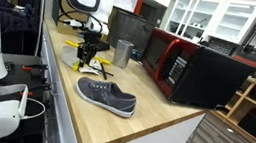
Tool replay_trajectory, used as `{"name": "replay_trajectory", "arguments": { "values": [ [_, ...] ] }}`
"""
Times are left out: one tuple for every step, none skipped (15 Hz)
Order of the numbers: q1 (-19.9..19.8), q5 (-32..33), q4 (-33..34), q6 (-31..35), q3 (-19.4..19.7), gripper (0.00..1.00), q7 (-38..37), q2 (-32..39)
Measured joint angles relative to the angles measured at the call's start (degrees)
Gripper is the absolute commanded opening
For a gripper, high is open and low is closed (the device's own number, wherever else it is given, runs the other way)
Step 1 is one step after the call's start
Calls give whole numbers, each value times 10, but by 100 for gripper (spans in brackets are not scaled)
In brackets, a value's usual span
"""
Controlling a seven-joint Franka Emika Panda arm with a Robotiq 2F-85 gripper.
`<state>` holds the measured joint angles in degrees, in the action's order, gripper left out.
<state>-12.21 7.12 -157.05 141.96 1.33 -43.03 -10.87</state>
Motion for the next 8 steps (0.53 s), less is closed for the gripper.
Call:
{"name": "replay_trajectory", "arguments": {
  "values": [
    [3,-5,1,1,0,12,0,1],
    [6,-13,1,3,0,6,0,1],
    [9,-22,1,4,0,0,1,2],
    [11,-30,1,5,0,0,2,4],
    [13,-39,1,5,0,2,7,4],
    [13,-45,1,5,1,3,13,4],
    [13,-48,0,6,1,3,14,4],
    [13,-50,0,6,2,4,15,4]
  ]
}}
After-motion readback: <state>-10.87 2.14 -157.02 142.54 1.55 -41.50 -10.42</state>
